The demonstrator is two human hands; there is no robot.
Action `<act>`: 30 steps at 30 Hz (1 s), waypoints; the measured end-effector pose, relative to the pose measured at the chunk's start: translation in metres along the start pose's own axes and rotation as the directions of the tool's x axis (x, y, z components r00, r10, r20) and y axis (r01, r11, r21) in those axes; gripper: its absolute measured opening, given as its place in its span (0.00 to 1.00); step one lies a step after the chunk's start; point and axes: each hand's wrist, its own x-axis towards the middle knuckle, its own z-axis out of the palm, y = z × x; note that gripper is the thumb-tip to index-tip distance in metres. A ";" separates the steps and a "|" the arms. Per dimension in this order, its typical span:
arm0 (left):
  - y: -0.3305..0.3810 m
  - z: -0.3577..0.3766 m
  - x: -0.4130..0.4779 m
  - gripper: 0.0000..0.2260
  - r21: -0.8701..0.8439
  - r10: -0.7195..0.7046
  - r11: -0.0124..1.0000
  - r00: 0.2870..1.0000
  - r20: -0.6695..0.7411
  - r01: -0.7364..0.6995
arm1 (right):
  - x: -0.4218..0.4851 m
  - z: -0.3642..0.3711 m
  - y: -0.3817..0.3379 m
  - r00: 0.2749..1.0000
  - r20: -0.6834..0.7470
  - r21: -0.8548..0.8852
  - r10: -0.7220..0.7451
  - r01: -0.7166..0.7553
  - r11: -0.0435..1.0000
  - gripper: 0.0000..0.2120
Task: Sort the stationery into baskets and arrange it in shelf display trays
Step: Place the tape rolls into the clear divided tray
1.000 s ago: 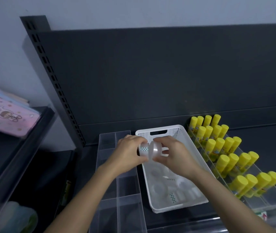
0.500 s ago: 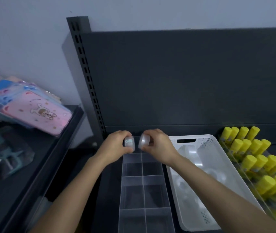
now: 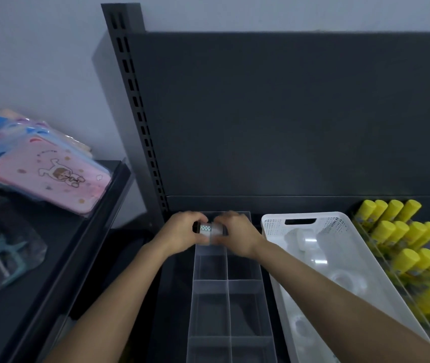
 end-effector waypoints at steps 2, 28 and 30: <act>-0.001 0.000 0.000 0.19 0.044 0.022 0.999 0.999 0.033 -0.023 | 0.000 0.000 0.001 0.998 0.057 -0.050 -0.024 0.027 0.998 0.11; 0.103 0.049 -0.043 0.16 0.026 0.349 0.937 0.936 -0.048 -0.349 | -0.159 -0.074 0.089 0.900 -0.361 -0.062 0.244 -0.284 0.957 0.16; 0.119 0.059 -0.043 0.16 0.020 0.384 0.923 0.923 -0.015 -0.384 | -0.173 -0.075 0.096 0.904 -0.333 -0.054 0.269 -0.303 0.951 0.17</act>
